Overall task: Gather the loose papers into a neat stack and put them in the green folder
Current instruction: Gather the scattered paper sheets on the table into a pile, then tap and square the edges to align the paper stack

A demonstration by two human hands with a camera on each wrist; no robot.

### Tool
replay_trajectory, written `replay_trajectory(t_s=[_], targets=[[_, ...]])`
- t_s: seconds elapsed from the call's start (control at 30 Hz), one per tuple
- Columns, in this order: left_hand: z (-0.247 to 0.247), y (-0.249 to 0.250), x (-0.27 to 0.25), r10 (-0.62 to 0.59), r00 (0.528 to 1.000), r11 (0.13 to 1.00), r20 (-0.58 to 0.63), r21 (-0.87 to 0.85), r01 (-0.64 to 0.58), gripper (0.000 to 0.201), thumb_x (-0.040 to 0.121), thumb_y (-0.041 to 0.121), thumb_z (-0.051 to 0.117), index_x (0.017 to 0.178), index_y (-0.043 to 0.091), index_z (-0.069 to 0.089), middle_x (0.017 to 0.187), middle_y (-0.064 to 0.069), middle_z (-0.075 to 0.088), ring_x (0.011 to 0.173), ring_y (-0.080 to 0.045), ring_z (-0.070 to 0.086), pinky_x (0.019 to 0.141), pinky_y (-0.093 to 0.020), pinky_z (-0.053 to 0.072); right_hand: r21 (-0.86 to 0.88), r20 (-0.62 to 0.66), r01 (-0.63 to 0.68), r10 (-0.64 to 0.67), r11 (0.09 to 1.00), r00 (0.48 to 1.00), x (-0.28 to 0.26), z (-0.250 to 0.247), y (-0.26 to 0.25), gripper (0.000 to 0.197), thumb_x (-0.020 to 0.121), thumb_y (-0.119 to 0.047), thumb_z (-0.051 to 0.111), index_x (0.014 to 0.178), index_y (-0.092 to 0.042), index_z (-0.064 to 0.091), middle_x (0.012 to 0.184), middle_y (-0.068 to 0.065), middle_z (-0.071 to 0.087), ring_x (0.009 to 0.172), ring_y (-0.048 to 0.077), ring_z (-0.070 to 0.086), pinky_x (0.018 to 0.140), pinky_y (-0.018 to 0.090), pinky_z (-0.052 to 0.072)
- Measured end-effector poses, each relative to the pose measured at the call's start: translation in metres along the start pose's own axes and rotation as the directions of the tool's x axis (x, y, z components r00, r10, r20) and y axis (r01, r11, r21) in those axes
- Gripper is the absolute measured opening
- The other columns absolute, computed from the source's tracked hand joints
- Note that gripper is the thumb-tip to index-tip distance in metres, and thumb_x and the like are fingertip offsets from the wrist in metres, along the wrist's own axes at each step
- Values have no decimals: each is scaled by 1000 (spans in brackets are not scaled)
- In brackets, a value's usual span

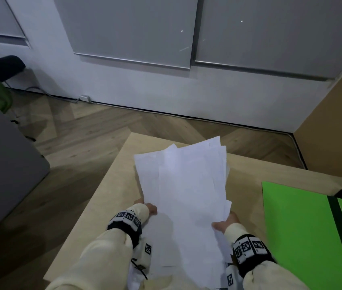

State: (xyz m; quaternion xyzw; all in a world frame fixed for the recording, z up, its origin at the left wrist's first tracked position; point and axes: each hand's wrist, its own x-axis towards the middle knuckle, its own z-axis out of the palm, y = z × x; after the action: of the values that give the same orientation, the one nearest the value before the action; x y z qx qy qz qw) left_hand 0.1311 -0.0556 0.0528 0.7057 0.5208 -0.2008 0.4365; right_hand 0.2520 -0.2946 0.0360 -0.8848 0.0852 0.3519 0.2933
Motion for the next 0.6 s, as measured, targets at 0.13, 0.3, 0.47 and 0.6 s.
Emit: replay_trajectory(t_s=[0.13, 0.3, 0.47, 0.6], targets=[[-7, 11, -14, 26, 999, 997, 42, -67, -23, 69, 83, 21, 68, 137, -7, 36, 144, -21, 42, 133, -30, 44, 110, -36, 37, -165, 43, -18, 26, 986, 999, 7, -13, 2, 97, 60, -27, 81, 139, -2, 31, 141, 11, 44, 129, 25, 47, 108, 34, 40], [-1, 32, -52, 32, 999, 999, 9, -24, -32, 70, 96, 43, 40, 144, -5, 21, 154, -16, 26, 142, -27, 29, 111, -29, 29, -202, 51, 20, -10, 979, 999, 15, -25, 16, 123, 34, -47, 82, 140, -7, 33, 142, 10, 46, 128, 24, 49, 107, 37, 43], [-15, 47, -47, 162, 987, 983, 4, -91, -161, 63, 96, 44, 39, 145, 5, 29, 154, -10, 28, 142, -24, 30, 116, -31, 21, 115, -74, 129, -121, 985, 990, -9, -58, -5, 84, 65, -17, 83, 133, 8, 40, 136, 24, 50, 121, 31, 53, 103, 38, 43], [-52, 78, -60, 321, 936, 808, -145, -474, -351, 99, 53, 41, 87, 131, -3, 45, 132, -7, 52, 117, -20, 53, 105, -31, 40, 481, -277, 393, -289, 784, 916, -31, -98, -32, 98, 37, -37, 92, 117, 9, 56, 115, 21, 64, 98, 27, 62, 91, 39, 48]])
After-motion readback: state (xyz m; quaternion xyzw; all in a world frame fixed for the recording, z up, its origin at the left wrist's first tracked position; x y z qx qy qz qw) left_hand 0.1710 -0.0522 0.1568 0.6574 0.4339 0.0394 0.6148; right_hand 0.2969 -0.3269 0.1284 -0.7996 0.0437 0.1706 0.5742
